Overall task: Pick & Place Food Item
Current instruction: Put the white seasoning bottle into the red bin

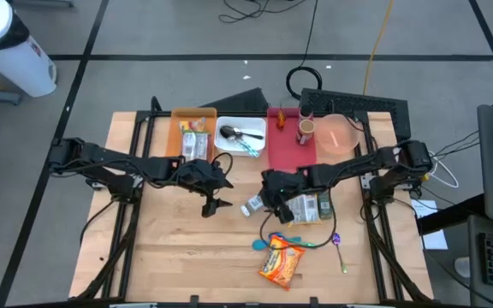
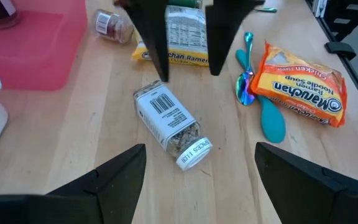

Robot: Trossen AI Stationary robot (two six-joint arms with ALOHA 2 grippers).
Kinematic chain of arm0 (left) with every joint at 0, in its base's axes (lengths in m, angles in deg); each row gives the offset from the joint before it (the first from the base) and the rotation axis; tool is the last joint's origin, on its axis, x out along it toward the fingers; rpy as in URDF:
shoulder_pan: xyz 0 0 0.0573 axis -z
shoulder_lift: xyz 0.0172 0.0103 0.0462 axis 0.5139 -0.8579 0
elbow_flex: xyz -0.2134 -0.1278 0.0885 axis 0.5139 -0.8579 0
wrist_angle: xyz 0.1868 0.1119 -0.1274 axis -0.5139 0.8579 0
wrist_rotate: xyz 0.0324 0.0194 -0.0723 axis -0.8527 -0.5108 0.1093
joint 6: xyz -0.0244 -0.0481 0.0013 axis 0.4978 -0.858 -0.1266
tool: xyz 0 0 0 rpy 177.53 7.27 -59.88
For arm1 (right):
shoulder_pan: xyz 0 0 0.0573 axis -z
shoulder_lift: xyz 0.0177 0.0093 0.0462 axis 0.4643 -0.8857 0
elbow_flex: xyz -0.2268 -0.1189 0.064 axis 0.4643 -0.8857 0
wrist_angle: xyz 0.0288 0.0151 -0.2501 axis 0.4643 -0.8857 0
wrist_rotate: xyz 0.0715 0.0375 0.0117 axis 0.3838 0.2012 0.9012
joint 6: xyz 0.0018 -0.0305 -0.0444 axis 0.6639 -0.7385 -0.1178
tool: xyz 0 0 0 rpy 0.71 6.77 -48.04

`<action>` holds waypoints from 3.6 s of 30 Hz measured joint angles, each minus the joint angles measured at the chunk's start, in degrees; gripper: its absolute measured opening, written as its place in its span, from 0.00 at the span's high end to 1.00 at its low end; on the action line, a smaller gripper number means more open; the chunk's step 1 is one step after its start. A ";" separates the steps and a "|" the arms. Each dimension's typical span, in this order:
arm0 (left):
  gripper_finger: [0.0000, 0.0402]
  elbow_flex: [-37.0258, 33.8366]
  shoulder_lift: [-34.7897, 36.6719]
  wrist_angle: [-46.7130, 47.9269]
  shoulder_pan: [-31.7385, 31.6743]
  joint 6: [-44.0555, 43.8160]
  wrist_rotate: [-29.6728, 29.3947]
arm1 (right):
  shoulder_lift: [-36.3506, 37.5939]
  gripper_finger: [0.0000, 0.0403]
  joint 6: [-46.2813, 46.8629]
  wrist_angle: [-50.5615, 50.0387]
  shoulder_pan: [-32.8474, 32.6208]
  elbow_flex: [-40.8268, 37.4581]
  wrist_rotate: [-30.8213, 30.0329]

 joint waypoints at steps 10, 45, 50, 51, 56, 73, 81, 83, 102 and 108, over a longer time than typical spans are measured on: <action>0.24 0.00 0.00 1.34 -0.07 0.00 -0.04 | -11.89 0.34 -5.73 -7.65 -1.24 11.78 -0.24; 0.24 0.00 -0.02 2.30 0.04 -0.20 -0.02 | -18.90 0.34 -7.28 -18.33 1.98 19.14 -4.53; 0.24 0.00 -0.02 2.23 0.04 -0.19 -0.04 | -20.25 0.34 -6.75 -18.40 2.12 19.10 -3.13; 0.24 0.00 -0.02 2.25 0.04 -0.18 -0.04 | -20.30 0.34 -6.63 -18.82 2.23 19.01 -2.95; 0.24 0.00 -0.02 2.26 0.04 -0.24 -0.04 | -21.03 0.35 -6.75 -18.27 2.21 19.15 -1.72; 0.24 0.00 -0.02 2.74 0.05 -0.35 -0.04 | -20.05 0.52 -7.28 -20.21 2.09 19.10 -1.98; 0.24 0.00 -0.03 3.06 0.07 -0.44 -0.07 | -13.32 0.52 -5.43 -24.91 1.31 19.01 -1.90; 0.24 0.00 -0.04 3.14 0.07 -0.47 -0.07 | -11.19 0.52 -5.37 -25.81 1.27 19.01 -1.93; 0.24 -0.02 -0.06 -0.82 2.24 0.94 -9.19 | 19.66 0.52 5.42 32.27 7.11 -19.19 2.97; 0.24 -0.02 -1.38 -8.74 2.21 2.79 -12.53 | 17.89 0.52 11.26 64.08 6.98 -32.72 2.95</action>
